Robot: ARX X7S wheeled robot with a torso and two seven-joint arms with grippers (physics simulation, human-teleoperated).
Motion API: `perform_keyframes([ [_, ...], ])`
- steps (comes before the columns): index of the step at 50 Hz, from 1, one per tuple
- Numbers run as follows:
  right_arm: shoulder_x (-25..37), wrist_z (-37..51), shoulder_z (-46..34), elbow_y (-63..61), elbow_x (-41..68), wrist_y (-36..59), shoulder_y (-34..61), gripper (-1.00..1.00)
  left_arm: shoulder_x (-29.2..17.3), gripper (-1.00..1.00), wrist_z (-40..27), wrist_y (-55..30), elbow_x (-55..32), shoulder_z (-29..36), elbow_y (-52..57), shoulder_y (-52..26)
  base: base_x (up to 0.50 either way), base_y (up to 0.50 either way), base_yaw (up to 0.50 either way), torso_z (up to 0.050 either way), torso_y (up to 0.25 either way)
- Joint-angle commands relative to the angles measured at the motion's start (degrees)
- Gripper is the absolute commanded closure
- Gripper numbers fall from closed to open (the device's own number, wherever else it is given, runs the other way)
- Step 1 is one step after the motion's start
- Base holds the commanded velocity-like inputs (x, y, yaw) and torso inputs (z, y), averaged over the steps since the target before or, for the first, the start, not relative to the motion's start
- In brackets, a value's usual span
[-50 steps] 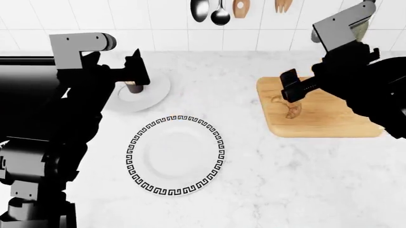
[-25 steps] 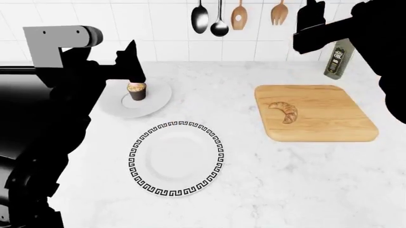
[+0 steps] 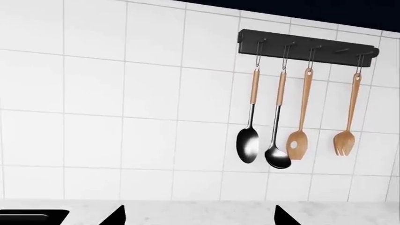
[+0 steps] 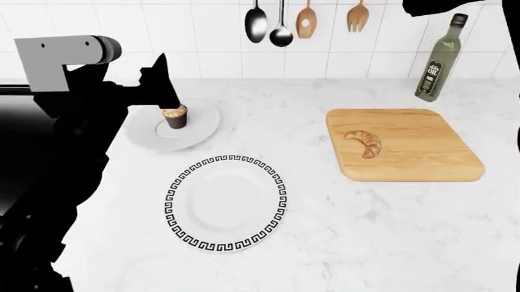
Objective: From the different types of pastries on the counter, select a croissant and place it on the cutting board. Then retrieve a jar of jam from the cabinet and place it alongside the croissant on the cutting board.
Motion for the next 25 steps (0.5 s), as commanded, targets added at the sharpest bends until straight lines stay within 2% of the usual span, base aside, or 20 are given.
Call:
perform_keyframes([
  [1, -0.44, 4.96, 0.76, -6.51, 0.01, 1.6, 4.6, -1.0, -0.24, -1.0, -0.46, -0.63, -0.75, -0.2, 1.1, 0.23, 0.0, 0.0, 0.0, 0.0, 0.0],
  [12, -2.07, 2.87, -7.79, 4.32, -8.4, -4.42, 14.56, -1.0, -0.09, -1.0, -0.31, 0.5, -0.66, -0.38, -0.16, 0.4, 0.0, 0.0, 0.0, 0.0, 0.0],
  [25, -6.15, -4.03, -11.55, 27.0, -14.52, -15.78, 19.27, -1.0, -0.53, -1.0, 0.07, 0.85, -0.98, -0.14, -0.05, 0.62, 0.0, 0.0, 0.0, 0.0, 0.0],
])
